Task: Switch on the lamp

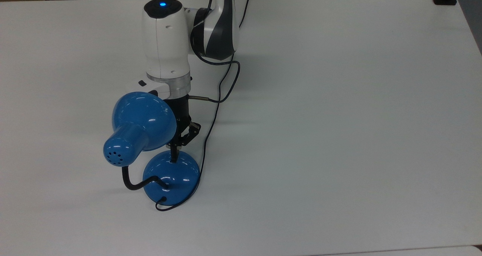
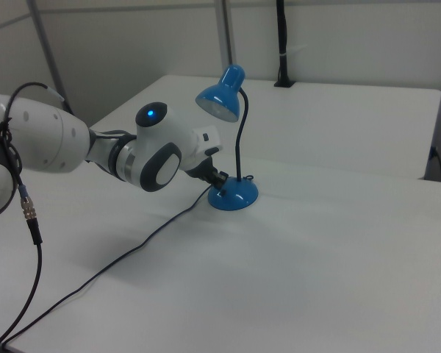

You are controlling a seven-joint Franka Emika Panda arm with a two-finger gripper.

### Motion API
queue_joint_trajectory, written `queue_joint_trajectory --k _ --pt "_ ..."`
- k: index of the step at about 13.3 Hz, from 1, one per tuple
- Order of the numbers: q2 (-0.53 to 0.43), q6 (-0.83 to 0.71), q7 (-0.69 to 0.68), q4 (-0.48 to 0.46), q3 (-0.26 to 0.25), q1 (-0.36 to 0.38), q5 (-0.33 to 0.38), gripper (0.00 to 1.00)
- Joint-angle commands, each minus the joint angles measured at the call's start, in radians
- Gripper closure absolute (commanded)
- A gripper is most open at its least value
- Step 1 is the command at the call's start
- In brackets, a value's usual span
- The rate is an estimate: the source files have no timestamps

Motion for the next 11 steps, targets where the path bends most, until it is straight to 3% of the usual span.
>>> queue_joint_trajectory --k 1,5,11 --pt "0.028 0.036 0.008 0.015 0.014 -0.013 0.021 1.0" --pt "0.07 0.036 0.012 0.07 0.014 -0.012 0.026 1.0" --pt "0.076 0.036 0.021 0.081 0.014 -0.01 0.036 1.0"
